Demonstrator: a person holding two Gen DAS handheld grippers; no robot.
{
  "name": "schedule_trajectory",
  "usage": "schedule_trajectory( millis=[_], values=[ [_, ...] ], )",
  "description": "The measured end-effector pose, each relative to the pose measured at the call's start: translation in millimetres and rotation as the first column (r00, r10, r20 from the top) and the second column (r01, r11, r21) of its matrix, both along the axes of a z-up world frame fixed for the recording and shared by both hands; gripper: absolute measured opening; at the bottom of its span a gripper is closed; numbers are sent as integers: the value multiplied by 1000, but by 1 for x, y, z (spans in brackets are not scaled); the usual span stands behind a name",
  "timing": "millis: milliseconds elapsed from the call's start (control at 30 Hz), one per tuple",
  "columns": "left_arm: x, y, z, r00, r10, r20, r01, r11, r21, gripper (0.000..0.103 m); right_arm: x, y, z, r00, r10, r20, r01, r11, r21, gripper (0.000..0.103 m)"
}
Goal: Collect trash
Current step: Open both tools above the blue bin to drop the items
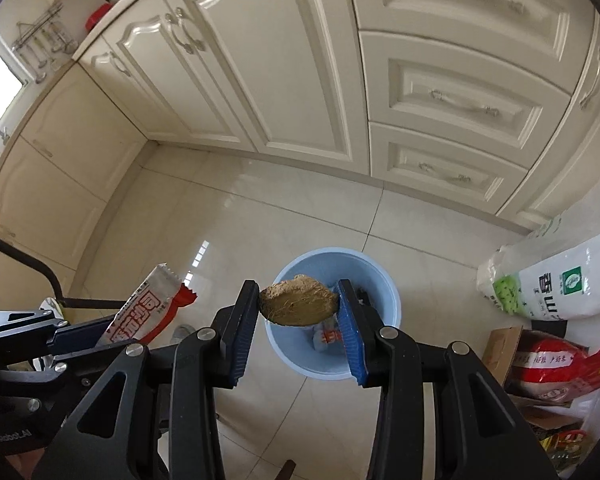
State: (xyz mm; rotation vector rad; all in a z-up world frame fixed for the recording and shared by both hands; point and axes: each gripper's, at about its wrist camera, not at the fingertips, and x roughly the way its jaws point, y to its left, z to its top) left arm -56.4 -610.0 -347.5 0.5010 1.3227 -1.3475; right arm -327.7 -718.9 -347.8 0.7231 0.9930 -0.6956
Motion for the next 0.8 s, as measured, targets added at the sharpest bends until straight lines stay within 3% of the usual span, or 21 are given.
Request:
schedule_trajectory(
  millis=[100, 133, 200, 233, 267, 400, 600, 800],
  values=[
    [8, -24, -16, 1000, -1, 13, 1, 1000, 27, 21, -1, -6, -8, 1000, -6, -7, 6, 1000, 10, 43],
    [9, -29, -20, 1000, 0, 12, 0, 999, 37, 28, -2, -8, -10, 1000, -7, -5, 7, 1000, 14, 47],
    [13, -38, -27, 1000, 14, 16, -15, 998, 53, 53, -4, -9, -12, 1000, -21, -3, 21, 1000, 10, 75],
    [14, -35, -26, 999, 25, 23, -26, 998, 58, 74, -6, -9, -11, 1000, -30, 2, 30, 1000, 8, 79],
    [14, -34, -25, 999, 37, 32, -38, 998, 53, 80, -8, -10, -11, 999, -39, 8, 39, 999, 8, 83],
    [13, -25, -18, 994, 75, 81, -80, 995, 62, 87, -14, -10, -8, 998, -69, 1, 69, 997, -17, 103],
    [-3, -7, 12, 967, 127, 220, -134, 991, 16, 97, -19, -2, 7, 994, -109, -3, 109, 993, -44, 103],
    [-20, 25, 46, 948, 177, 266, -171, 984, -44, 98, -11, 14, 37, 995, -93, 18, 94, 992, -79, 103]
  ],
)
